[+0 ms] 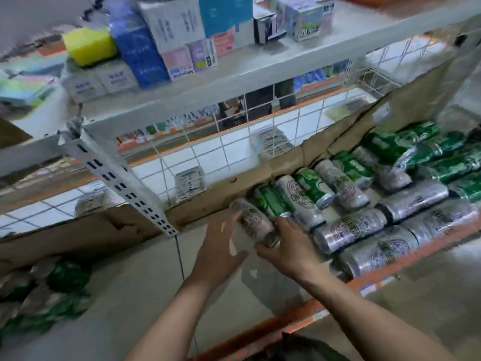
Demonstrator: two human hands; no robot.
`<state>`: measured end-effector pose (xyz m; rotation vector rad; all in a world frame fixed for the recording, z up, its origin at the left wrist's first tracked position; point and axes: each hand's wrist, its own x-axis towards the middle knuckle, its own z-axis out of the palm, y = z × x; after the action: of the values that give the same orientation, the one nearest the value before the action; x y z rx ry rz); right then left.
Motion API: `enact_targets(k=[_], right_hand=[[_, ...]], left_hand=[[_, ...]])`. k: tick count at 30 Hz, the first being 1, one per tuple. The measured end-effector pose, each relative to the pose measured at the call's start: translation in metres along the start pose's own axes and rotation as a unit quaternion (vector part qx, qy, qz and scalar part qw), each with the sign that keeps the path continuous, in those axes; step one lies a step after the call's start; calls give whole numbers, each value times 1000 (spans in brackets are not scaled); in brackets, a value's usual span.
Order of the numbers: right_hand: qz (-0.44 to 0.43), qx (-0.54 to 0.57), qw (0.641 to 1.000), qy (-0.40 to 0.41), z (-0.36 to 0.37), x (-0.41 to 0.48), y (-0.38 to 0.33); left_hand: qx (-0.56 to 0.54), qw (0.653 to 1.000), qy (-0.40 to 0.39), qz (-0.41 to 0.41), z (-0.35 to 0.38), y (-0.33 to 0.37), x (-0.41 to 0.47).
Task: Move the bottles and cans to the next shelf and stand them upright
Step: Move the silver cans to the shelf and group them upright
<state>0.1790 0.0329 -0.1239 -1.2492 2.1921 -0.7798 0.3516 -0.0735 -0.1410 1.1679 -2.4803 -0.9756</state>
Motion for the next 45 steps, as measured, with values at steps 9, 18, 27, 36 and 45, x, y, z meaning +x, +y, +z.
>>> enact_targets(k=[9,18,27,36,45], right_hand=[[-108,75,991,-35,-47,22,-15],[60,-290,954,-49,-60,62,60],[30,-161,986,18,-66,59,49],[-38,-143,988,-37,-56,50,13],[-72,-49,996,-20,-52,55,-14]], left_hand=[[-181,976,109,-53,9,25,10],[-295,936,149,-118,13,14,21],[-296,924,211,-116,-6,18,16],[-292,923,233,-92,-46,23,10],[-305,916,228,-123,-32,17,-3]])
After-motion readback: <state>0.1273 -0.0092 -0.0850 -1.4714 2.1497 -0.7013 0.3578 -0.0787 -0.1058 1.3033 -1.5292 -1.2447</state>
